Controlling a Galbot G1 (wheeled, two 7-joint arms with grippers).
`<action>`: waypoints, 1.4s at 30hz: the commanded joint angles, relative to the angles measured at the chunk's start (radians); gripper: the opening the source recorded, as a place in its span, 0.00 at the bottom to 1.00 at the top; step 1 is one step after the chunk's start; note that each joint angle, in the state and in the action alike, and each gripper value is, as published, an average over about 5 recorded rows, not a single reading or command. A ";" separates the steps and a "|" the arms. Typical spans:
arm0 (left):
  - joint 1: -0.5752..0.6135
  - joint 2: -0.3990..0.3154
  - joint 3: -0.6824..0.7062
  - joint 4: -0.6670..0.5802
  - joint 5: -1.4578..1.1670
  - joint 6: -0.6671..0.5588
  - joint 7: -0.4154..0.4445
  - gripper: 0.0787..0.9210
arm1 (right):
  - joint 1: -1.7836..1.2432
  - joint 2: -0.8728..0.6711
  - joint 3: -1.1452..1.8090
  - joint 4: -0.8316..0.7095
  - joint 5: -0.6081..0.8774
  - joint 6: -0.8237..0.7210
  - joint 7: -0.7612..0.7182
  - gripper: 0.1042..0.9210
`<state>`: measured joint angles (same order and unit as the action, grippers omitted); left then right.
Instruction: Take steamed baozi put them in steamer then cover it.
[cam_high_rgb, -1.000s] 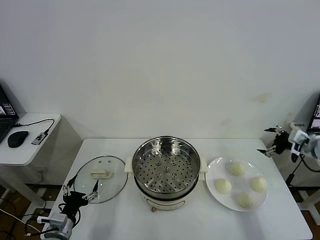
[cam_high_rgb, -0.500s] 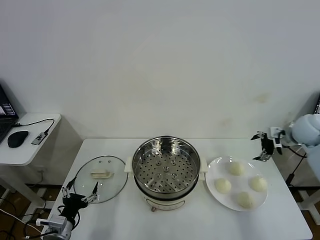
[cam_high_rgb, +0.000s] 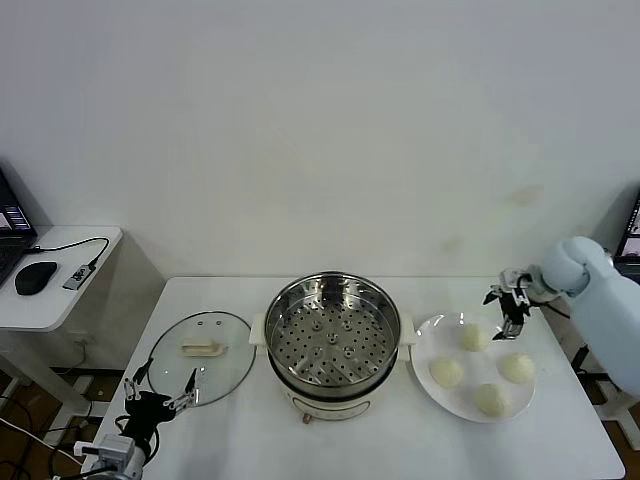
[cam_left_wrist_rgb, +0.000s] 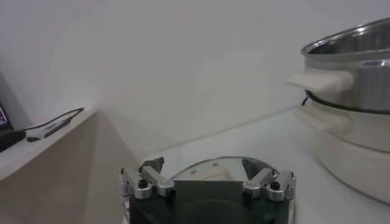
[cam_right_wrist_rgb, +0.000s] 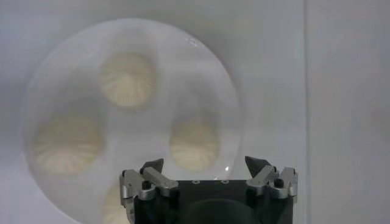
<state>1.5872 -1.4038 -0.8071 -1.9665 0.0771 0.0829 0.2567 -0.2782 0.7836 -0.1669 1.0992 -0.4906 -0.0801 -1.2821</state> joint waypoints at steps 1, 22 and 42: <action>0.000 0.000 0.001 0.002 0.001 -0.001 0.001 0.88 | 0.017 0.044 -0.022 -0.067 -0.029 0.010 0.005 0.88; 0.000 -0.005 0.008 0.024 0.005 -0.005 -0.002 0.88 | 0.000 0.089 -0.003 -0.130 -0.065 0.009 0.045 0.88; -0.001 -0.005 0.009 0.034 0.007 -0.006 -0.002 0.88 | -0.001 0.110 0.004 -0.163 -0.095 0.014 0.064 0.86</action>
<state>1.5866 -1.4093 -0.7983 -1.9322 0.0840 0.0762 0.2541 -0.2803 0.8912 -0.1609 0.9396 -0.5791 -0.0681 -1.2221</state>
